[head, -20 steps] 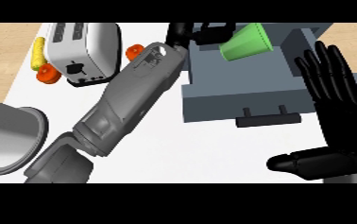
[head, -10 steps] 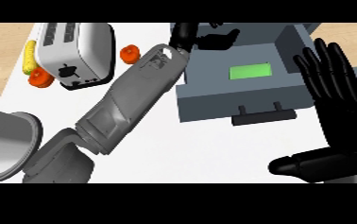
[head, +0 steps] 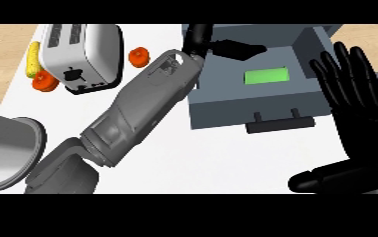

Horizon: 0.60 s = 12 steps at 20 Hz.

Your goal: Pick up the cup, place it into the drawer and close the drawer

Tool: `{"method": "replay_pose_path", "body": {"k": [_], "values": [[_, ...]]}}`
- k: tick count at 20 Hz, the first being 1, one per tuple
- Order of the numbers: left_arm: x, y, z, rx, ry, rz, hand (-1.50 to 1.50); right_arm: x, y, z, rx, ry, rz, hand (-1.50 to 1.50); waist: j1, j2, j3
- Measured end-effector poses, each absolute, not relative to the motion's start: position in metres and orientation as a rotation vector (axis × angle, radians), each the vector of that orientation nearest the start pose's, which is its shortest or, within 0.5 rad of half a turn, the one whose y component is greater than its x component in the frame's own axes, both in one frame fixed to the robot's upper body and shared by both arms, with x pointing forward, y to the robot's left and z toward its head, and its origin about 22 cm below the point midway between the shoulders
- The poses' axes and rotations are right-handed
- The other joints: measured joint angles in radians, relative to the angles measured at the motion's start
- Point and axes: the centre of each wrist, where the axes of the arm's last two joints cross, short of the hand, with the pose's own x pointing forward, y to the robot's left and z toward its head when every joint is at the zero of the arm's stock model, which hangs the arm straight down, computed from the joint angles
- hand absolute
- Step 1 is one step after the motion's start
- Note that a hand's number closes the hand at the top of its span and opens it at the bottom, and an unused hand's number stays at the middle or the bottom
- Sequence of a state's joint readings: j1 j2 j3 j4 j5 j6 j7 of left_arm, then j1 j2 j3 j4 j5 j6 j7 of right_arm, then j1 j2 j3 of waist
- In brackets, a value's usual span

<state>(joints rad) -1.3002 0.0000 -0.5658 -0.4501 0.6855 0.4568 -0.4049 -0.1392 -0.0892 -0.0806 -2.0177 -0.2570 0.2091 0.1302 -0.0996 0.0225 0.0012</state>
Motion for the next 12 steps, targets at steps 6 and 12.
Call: {"method": "replay_pose_path", "body": {"k": [6, 12], "values": [[0.418, 0.001, 0.148, -0.258, -1.968, -0.168, -1.5, 0.232, -0.251, 0.145, 0.322, -1.996, 0.152, 1.5, 0.045, -0.013, -0.001], [0.42, 0.014, 0.156, -0.313, -1.955, -0.067, -1.5, 0.224, -0.269, 0.146, 0.297, -1.993, 0.264, 1.5, 0.085, -0.022, -0.001]]}}
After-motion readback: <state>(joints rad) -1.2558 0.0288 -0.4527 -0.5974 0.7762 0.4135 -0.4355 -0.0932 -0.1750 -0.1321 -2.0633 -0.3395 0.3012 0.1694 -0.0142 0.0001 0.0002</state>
